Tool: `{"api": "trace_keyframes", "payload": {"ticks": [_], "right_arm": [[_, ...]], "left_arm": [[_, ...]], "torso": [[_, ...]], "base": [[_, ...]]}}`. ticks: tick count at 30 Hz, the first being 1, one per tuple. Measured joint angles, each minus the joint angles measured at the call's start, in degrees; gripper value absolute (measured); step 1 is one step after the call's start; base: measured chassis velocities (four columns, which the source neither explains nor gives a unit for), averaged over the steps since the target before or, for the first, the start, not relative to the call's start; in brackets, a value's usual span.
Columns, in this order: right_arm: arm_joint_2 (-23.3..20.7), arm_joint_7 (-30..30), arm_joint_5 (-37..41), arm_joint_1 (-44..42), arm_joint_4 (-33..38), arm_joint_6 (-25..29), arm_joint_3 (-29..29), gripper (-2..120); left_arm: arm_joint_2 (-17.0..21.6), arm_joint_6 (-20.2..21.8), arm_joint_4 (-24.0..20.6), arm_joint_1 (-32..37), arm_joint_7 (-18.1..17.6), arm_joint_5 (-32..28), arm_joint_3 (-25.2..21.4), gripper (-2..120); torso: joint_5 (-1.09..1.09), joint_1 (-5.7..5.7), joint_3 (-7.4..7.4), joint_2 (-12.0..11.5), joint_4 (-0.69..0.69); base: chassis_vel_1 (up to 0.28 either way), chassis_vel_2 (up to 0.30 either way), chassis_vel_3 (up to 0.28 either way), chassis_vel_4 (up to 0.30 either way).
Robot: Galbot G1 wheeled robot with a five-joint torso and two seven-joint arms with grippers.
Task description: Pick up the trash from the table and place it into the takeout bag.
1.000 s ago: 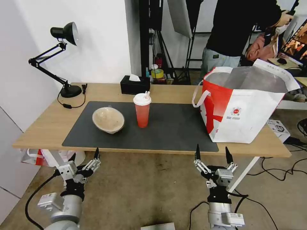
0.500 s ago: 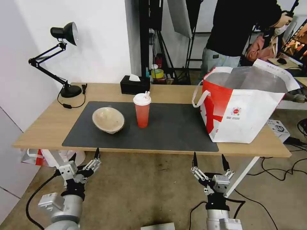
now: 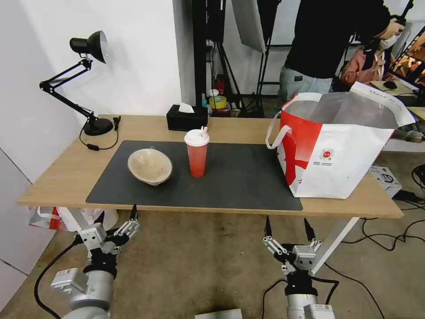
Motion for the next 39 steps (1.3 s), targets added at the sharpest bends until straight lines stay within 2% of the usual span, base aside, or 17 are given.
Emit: {"api": "trace_keyframes", "payload": {"ticks": [2,4,5,9,11,14,15,18,19,20,23,24,27,32,39], "right_arm": [[-2.2,-9.9,4.3,1.8,2.0,3.2,1.9,100],[-5.2,-19.9,10.6,5.1,5.0,4.0,3.5,100],[-5.2,-19.9,10.6,5.1,5.0,4.0,3.5,100],[-10.7,-28.7,21.6,10.4,8.8,1.2,4.9,100],[-11.1,-29.4,22.7,10.8,9.2,0.8,5.0,100],[-13.7,-34.5,30.2,13.3,11.1,-2.5,5.9,100],[-13.7,-34.5,30.2,13.3,11.1,-2.5,5.9,100],[-15.4,-41.2,37.0,16.1,11.0,-5.5,6.4,100],[-16.0,-43.6,41.0,17.4,10.9,-8.1,6.5,100],[-16.0,-43.6,41.0,17.4,10.9,-8.1,6.5,100],[-16.6,-44.9,49.5,23.4,9.2,-13.6,4.1,100],[-16.6,-44.9,49.5,23.4,9.2,-13.6,4.1,100],[-16.2,-40.5,53.6,31.1,6.1,-17.9,-0.1,100],[-15.9,-37.5,56.0,37.9,3.2,-22.0,-4.8,100],[-14.0,-34.0,56.2,45.2,1.0,-24.7,-9.9,100]], "left_arm": [[0.2,0.0,-0.2,0.1,0.0,0.0,-0.2,100],[0.1,-0.1,-0.4,0.2,0.0,0.1,-0.2,100],[0.1,-0.1,-0.4,0.2,0.0,0.1,-0.2,100],[-0.5,-0.3,-0.7,0.7,-0.1,0.8,0.2,100],[-0.5,-0.4,-0.8,0.8,-0.1,0.9,0.2,100],[-0.8,-0.7,-0.9,1.0,-0.1,1.3,0.4,100],[-0.8,-0.7,-0.9,1.0,-0.1,1.3,0.4,100],[-0.8,-0.9,-0.9,1.2,-0.1,1.4,0.5,100],[-0.7,-1.0,-0.8,1.2,-0.1,1.4,0.5,100],[-0.7,-1.0,-0.8,1.2,-0.1,1.4,0.5,100],[-0.7,-1.1,-0.7,1.1,-0.1,1.4,0.3,100],[-0.7,-1.1,-0.7,1.1,-0.1,1.4,0.3,100],[-0.9,-1.1,-0.9,1.2,0.0,1.4,0.3,100],[-0.9,-1.1,-1.9,1.7,0.0,1.4,0.5,100],[-1.1,-0.9,-1.8,1.6,0.0,1.3,0.4,100]], "torso": [[-0.01,0.00,0.00,0.0,0.00],[-0.01,0.00,0.00,0.0,0.01],[-0.01,0.00,0.00,0.0,0.01],[-0.01,0.00,0.00,0.0,0.01],[-0.01,0.00,0.00,0.0,0.02],[-0.02,0.00,0.00,0.0,0.00],[-0.02,0.00,0.00,0.0,0.00],[-0.01,0.01,0.00,0.0,0.00],[-0.01,0.01,0.00,0.0,0.00],[-0.01,0.01,0.00,0.0,0.00],[-0.02,0.00,0.00,0.0,-0.01],[-0.02,0.00,0.00,0.0,-0.01],[-0.02,0.01,0.01,0.0,0.02],[-0.02,0.00,0.00,0.0,0.00],[-0.02,0.00,0.00,0.0,0.00]], "base": [[0.000,0.000,0.000,0.000],[0.000,0.000,0.000,0.000],[0.000,0.000,0.000,0.000],[0.000,0.000,0.000,0.000],[0.000,0.000,0.000,0.000],[0.000,0.000,0.000,0.000],[0.000,0.000,0.000,0.000],[0.000,0.000,0.000,0.000],[0.000,0.000,0.000,0.000],[0.000,0.000,0.000,0.000],[0.000,0.000,0.000,0.000],[0.000,0.000,0.000,0.000],[0.000,0.000,0.000,0.000],[0.000,0.000,0.000,0.000],[0.000,0.000,0.000,0.000]]}}
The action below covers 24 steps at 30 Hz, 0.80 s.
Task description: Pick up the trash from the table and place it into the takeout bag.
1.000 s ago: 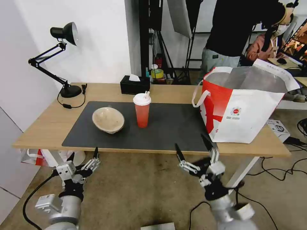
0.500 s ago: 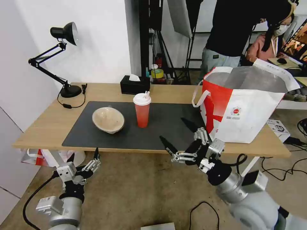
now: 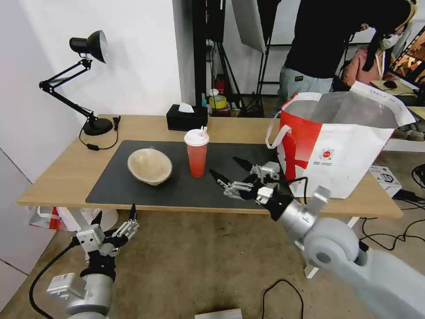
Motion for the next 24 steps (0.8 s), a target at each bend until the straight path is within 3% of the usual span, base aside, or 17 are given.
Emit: {"api": "trace_keyframes", "payload": {"ticks": [6,14,24], "right_arm": [[2.1,2.5,0.9,5.1,-3.1,-1.6,-2.8,100],[1.9,3.1,5.0,10.9,-5.9,-8.6,-5.3,100],[3.5,14.2,4.8,15.2,-7.5,-14.2,-7.0,100]], "left_arm": [[0.0,0.1,0.6,-0.1,-0.1,0.0,-0.1,100],[-0.7,-0.2,1.3,0.1,-0.2,0.7,-0.2,100],[-1.9,-0.8,1.2,0.4,-0.2,1.6,0.5,100]], "torso": [[0.00,0.00,0.00,0.0,0.00],[0.00,0.00,0.00,0.0,-0.01],[0.01,0.00,0.00,0.0,0.00]], "base": [[0.000,0.000,0.000,0.000],[0.000,0.000,0.000,0.000],[0.000,0.000,0.000,0.000]]}}
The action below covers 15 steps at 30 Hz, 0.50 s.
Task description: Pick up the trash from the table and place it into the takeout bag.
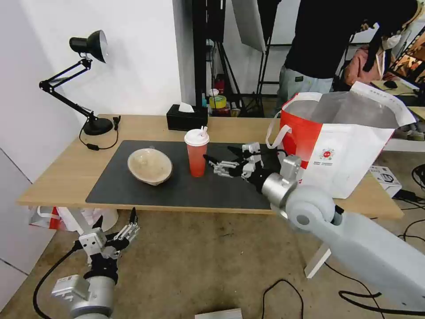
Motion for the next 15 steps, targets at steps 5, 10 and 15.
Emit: {"api": "trace_keyframes", "payload": {"ticks": [5,10,15], "right_arm": [[-0.2,2.1,0.4,-0.8,0.0,-0.5,1.9,100],[-0.9,3.5,1.6,-1.5,0.7,-0.8,4.2,100],[-1.4,5.2,4.3,-1.6,1.0,-1.9,6.0,100]], "left_arm": [[0.1,-0.1,-0.2,0.2,0.0,0.1,-0.1,100],[0.1,-0.1,-0.3,0.4,-0.1,0.4,0.0,100],[-0.1,-0.3,-0.5,0.8,-0.1,1.1,0.3,100]], "torso": [[0.00,0.00,0.00,0.0,0.00],[0.00,0.00,0.00,0.0,0.00],[0.00,-0.01,0.00,0.0,0.00]], "base": [[0.000,0.000,0.000,0.000],[0.000,0.000,0.000,0.000],[0.000,0.000,0.000,0.000]]}}
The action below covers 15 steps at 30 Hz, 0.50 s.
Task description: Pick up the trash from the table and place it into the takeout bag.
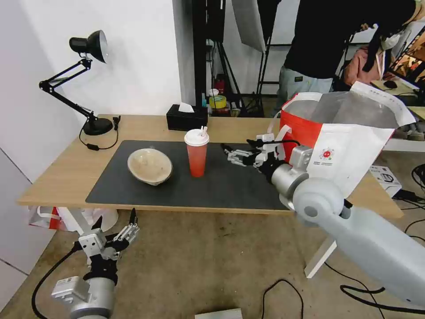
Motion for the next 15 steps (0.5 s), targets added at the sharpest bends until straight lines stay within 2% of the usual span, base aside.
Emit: {"api": "trace_keyframes", "payload": {"ticks": [6,8,15], "right_arm": [[-0.3,1.1,2.8,0.2,-0.1,-1.2,1.4,100],[-0.5,2.0,6.0,1.1,-0.8,-2.6,2.0,100],[-0.1,0.1,7.6,2.1,-2.5,-6.7,1.8,100]], "left_arm": [[-0.1,-0.2,-0.3,0.3,0.0,0.2,0.1,100],[-0.4,-0.3,-0.6,0.4,0.0,0.5,0.4,100],[-0.6,-0.4,-0.6,0.3,0.0,0.7,0.6,100]], "torso": [[0.00,0.00,0.00,0.0,0.00],[0.00,0.00,0.00,0.0,0.00],[0.00,0.00,0.00,0.0,0.00]], "base": [[0.000,0.000,0.000,0.000],[0.000,0.000,0.000,0.000],[0.000,0.000,0.000,0.000]]}}
